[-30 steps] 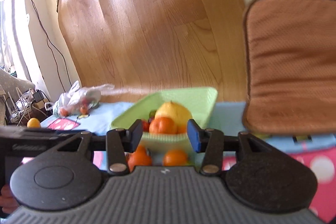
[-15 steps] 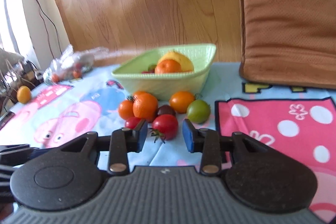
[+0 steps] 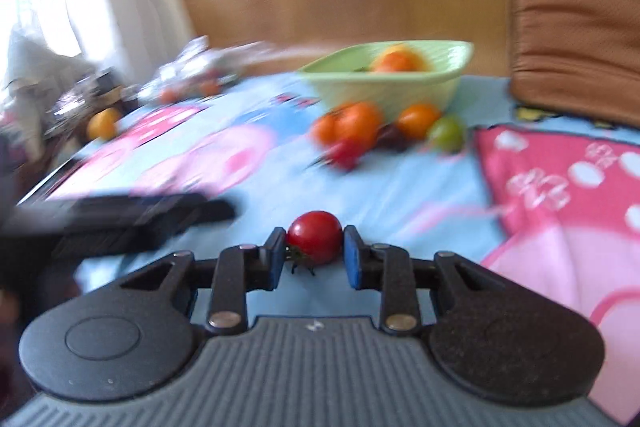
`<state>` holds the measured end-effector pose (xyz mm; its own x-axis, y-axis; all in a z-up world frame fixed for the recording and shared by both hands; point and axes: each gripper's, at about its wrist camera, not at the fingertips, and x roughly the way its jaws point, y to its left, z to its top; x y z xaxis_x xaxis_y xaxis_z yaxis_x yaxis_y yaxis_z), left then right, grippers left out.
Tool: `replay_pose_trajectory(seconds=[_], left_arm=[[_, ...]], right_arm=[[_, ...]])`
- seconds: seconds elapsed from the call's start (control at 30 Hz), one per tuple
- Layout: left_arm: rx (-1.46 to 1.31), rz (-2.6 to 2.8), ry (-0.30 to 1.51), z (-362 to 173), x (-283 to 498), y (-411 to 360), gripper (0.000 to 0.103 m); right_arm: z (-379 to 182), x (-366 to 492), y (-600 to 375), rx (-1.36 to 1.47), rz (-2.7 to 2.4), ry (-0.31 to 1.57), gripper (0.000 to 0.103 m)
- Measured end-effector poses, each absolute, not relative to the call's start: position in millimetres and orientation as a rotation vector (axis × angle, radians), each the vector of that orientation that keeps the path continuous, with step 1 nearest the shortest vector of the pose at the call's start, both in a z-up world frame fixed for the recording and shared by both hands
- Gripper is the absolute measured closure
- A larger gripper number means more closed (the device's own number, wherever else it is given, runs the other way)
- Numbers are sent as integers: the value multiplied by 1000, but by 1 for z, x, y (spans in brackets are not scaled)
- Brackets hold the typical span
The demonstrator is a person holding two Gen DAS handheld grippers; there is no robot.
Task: Organize fruits
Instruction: 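Grasp a red cherry tomato with the left gripper while the right grasps a green tomato, then carry both tomatoes into the green bowl and open both grippers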
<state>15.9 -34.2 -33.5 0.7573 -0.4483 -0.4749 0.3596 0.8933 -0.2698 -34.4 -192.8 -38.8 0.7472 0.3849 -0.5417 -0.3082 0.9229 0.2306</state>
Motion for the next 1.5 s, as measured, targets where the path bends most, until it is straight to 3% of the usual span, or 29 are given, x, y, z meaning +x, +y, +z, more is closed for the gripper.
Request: replay_pose_trajectory(seconds=[0.07,0.13,0.33,0.63,0.7,0.73,0.77,0.97,1.27,1.37,1.47,1.5], left_arm=[[-186,-452,562,-33,17,-32,60],[-210,-463,565,-31,15,-29,60],[-183,-518,550,-28,-3,-38,58],[-45,-528,564,-31,-6,-74,53],[-44,-522,563,-31,-8,-74,52],[-48,-518,567,-31,-7,-72,52],[-51,-512,570,-31,-7,-70,52],[-67,-502,557,-28,-20,-50,49],[-36,-519,578,-33,-29,-50,49],[-32,-515,594,-35,-27,-52,53],[-47,-514,605,-38,-26,-50,72],[-57,-512,606,-38,-26,-49,72]], right_arm=[[-37,-40,-186,92,402,612,65],[-33,-37,-194,130,434,620,54],[-11,-13,-265,372,300,499,53],[-31,62,-261,170,247,599,54],[-34,68,-255,133,249,607,55],[-36,71,-255,120,247,616,71],[-37,72,-255,114,240,626,70],[-27,19,-254,156,334,616,70],[-37,-83,-203,-26,497,571,70],[-41,-81,-195,-48,468,571,70],[-42,-78,-194,-44,450,573,69],[-44,-83,-193,-47,444,563,69]])
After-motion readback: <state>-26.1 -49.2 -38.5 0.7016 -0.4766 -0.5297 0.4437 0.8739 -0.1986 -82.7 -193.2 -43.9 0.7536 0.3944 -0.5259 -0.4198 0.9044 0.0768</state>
